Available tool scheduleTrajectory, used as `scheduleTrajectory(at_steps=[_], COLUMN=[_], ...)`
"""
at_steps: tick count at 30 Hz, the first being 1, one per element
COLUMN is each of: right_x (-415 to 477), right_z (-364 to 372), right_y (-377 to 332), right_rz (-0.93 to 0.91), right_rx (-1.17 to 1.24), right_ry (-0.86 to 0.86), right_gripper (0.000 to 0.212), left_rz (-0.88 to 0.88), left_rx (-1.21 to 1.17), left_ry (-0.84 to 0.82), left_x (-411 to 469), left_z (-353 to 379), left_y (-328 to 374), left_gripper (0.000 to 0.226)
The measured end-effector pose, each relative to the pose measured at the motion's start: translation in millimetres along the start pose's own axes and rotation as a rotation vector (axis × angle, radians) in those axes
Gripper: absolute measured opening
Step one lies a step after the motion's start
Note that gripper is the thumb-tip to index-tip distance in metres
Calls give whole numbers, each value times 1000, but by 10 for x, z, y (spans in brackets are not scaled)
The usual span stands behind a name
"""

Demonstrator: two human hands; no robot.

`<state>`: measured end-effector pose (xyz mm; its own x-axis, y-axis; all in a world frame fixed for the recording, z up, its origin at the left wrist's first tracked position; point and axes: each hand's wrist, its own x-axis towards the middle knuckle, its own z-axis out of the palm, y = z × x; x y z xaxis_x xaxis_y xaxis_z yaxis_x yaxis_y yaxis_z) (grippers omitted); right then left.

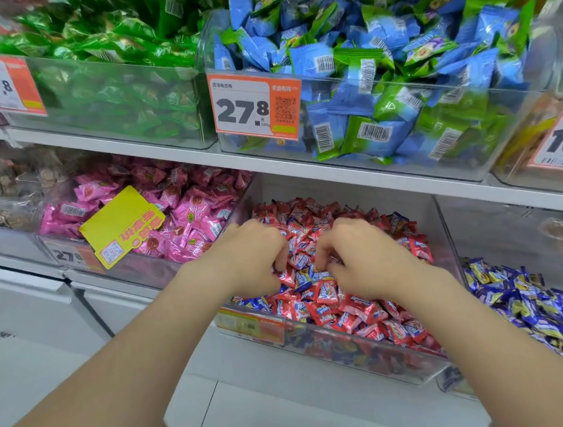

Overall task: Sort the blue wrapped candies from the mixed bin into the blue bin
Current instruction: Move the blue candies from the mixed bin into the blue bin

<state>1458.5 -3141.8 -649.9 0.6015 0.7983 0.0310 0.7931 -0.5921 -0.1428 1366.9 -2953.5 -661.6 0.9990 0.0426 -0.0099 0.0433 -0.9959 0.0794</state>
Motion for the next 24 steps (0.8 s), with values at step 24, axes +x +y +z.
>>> scheduleTrajectory(at_steps=[24], right_x=[56], right_z=[26], right_y=[105], right_rz=[20], right_rx=[194], right_ry=[17], right_gripper=[51], left_rz=[-79], left_rx=[-115], left_ry=[85], left_x=[116], left_z=[56], left_y=[-51], left_gripper=[18])
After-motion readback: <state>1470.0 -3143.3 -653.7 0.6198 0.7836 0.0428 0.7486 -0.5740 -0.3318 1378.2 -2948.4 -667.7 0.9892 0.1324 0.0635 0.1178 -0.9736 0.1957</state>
